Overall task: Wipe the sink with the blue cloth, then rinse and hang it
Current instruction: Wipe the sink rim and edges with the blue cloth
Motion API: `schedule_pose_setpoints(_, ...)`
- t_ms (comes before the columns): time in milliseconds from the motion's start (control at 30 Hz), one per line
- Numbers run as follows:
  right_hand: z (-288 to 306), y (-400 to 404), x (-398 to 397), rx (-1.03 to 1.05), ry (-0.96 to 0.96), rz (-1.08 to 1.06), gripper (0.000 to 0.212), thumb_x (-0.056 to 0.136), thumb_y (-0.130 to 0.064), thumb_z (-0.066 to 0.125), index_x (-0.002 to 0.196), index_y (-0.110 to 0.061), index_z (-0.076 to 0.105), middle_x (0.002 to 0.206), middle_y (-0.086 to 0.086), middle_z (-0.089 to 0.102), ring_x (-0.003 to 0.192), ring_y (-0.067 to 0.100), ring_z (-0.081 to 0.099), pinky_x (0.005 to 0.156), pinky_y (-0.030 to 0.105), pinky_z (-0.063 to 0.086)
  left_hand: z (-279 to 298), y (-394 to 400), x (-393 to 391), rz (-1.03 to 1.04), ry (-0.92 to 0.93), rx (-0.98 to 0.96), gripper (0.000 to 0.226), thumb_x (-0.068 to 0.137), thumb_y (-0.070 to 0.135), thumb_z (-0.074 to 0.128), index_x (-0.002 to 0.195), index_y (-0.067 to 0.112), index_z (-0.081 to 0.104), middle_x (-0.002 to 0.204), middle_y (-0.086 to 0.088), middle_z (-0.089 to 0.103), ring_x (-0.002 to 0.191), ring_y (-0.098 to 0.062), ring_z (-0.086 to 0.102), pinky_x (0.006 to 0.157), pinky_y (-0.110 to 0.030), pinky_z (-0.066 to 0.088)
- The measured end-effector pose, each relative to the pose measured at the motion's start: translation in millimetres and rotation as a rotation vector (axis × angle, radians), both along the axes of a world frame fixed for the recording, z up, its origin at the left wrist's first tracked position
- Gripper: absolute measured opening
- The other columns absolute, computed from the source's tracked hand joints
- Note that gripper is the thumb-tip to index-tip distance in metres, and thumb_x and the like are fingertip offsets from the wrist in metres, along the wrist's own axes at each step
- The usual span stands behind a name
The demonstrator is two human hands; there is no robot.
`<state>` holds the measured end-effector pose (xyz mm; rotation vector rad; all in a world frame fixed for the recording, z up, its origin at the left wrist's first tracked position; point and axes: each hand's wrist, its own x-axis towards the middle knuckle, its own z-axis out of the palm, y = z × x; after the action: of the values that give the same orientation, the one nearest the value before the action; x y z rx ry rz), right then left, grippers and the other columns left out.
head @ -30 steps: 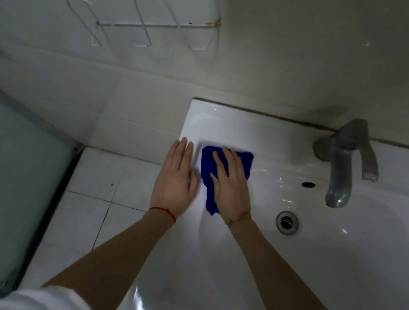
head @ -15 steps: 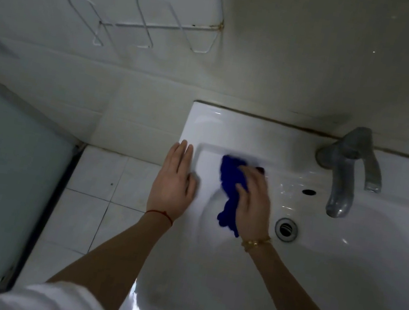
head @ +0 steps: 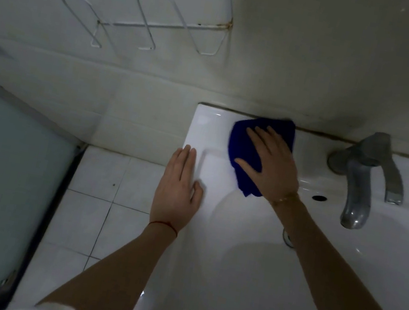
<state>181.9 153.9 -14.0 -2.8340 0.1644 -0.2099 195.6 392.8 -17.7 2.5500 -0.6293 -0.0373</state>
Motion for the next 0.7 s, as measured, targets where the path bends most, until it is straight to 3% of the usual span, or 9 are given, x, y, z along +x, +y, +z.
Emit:
schedule_pose_setpoints(100, -5.6, -27.7, -30.4, 0.003, -0.014, -0.101, 0.069, 0.091, -0.056, 0.049, 0.145, -0.014, 0.039, 0.147, 0.008, 0.044, 0.140, 0.028, 0.032, 0.117, 0.045, 0.024, 1.9, -2.0, 0.5, 0.010, -0.003, 0.024, 0.065, 0.095, 0.016, 0.053, 0.153, 0.002, 0.026, 0.159, -0.015, 0.025, 0.148, -0.028, 0.022, 0.119, -0.037, 0.026)
schedule_pose_setpoints(200, -5.9, -16.3, -21.8, -0.028, -0.027, -0.143, 0.067, 0.092, -0.054, 0.049, 0.144, -0.013, 0.041, 0.145, 0.011, 0.045, 0.137, 0.032, 0.034, 0.115, 0.045, 0.026, 1.2, -3.5, -0.4, 0.011, 0.004, 0.042, 0.065, 0.095, 0.017, 0.052, 0.153, 0.003, 0.026, 0.160, -0.014, 0.024, 0.148, -0.027, 0.021, 0.118, -0.034, 0.027)
schedule_pose_setpoints(433, -4.0, 42.5, 30.1, -0.074, -0.002, 0.049, 0.061, 0.096, -0.051, 0.042, 0.143, -0.013, 0.042, 0.143, 0.010, 0.048, 0.133, 0.032, 0.041, 0.112, 0.047, 0.033, 1.9, -4.4, -1.9, 0.056, 0.026, 0.038, 0.067, 0.097, 0.019, 0.052, 0.155, 0.004, 0.021, 0.161, -0.009, 0.022, 0.149, -0.020, 0.020, 0.120, -0.030, 0.019)
schedule_pose_setpoints(500, -6.8, 19.6, 11.7, -0.083, -0.001, 0.062, 0.061, 0.096, -0.050, 0.040, 0.143, -0.012, 0.041, 0.143, 0.011, 0.047, 0.134, 0.033, 0.040, 0.111, 0.048, 0.034, 3.1, -4.0, -1.4, 0.048, 0.018, 0.028, 0.067, 0.095, 0.017, 0.054, 0.154, 0.002, 0.023, 0.160, -0.011, 0.025, 0.148, -0.022, 0.022, 0.120, -0.033, 0.024)
schedule_pose_setpoints(700, -11.5, -29.5, -34.2, 0.012, -0.029, -0.182, 0.068, 0.093, -0.055, 0.042, 0.145, -0.012, 0.039, 0.145, 0.013, 0.045, 0.136, 0.035, 0.034, 0.113, 0.048, 0.030, 5.5, -5.5, -0.9, 0.045, 0.014, 0.004, 0.068, 0.093, 0.015, 0.055, 0.152, 0.001, 0.026, 0.158, -0.013, 0.026, 0.147, -0.026, 0.026, 0.113, -0.042, 0.039)
